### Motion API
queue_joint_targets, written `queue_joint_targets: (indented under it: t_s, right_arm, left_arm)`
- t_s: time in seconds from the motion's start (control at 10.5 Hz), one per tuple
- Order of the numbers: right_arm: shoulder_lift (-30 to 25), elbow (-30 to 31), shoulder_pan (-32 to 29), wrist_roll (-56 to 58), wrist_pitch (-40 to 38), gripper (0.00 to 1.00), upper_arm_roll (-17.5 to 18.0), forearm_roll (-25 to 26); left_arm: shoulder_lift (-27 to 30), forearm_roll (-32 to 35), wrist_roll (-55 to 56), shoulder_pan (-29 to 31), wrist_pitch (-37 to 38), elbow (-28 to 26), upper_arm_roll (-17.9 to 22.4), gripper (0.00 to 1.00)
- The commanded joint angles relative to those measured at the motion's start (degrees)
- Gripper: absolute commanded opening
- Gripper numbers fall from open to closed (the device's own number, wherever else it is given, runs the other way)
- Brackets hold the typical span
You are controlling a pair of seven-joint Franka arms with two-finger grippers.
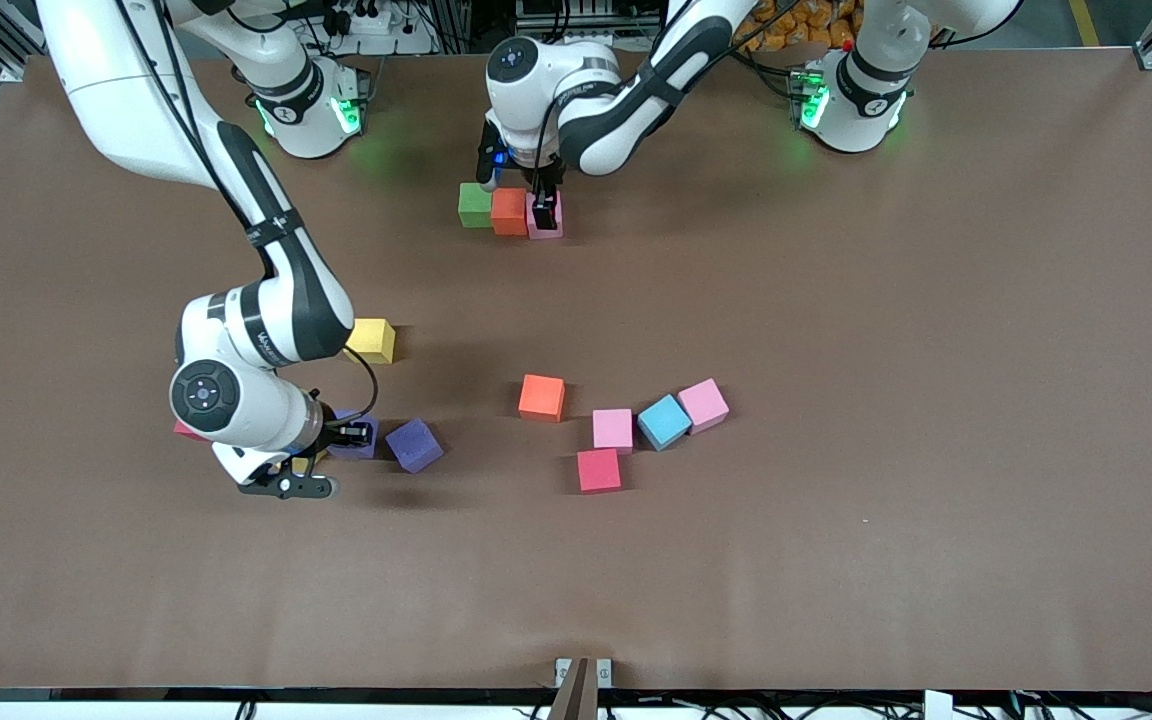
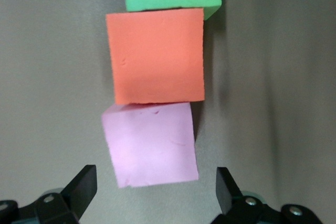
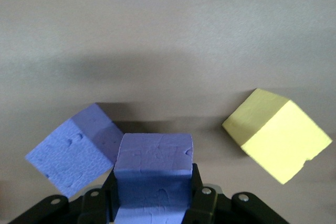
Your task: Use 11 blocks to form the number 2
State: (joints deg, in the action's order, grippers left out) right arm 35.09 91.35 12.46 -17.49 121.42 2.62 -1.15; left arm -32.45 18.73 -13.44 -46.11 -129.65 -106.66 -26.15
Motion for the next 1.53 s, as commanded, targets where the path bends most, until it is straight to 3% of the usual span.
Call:
queue_joint_targets:
  t_s: [0.0,0.29,0.57,0.96,1.15,1.43]
  right_arm:
    - [-3.0,0.85,0.72,-1.67,-3.02,0.0,1.15,0.0]
    - [-4.67,0.76,0.46,-1.06,-4.69,0.0,1.51,-0.08]
    - [-7.48,0.93,1.33,-1.14,-10.58,0.0,3.97,-4.11]
    - [-8.46,1.55,15.02,-5.87,-11.56,0.0,3.01,-4.66]
    - [-8.02,4.78,22.74,-14.02,-6.06,0.0,3.01,-4.04]
    - [-8.45,11.99,27.87,-20.73,-0.84,0.0,3.53,-4.04]
  left_arm:
    - [4.22,0.78,0.26,0.66,3.17,-0.74,-0.31,1.0]
    - [10.11,-1.06,0.78,2.25,9.13,-0.74,-0.48,1.0]
    - [15.74,-1.85,0.35,12.66,14.59,-0.48,-0.48,1.0]
    - [17.6,-1.94,-7.27,29.9,14.96,0.05,-0.57,1.0]
    - [16.98,-1.94,-10.46,36.32,12.86,0.05,-0.57,1.0]
    - [15.33,-2.29,-17.27,42.83,9.09,0.05,-0.57,1.0]
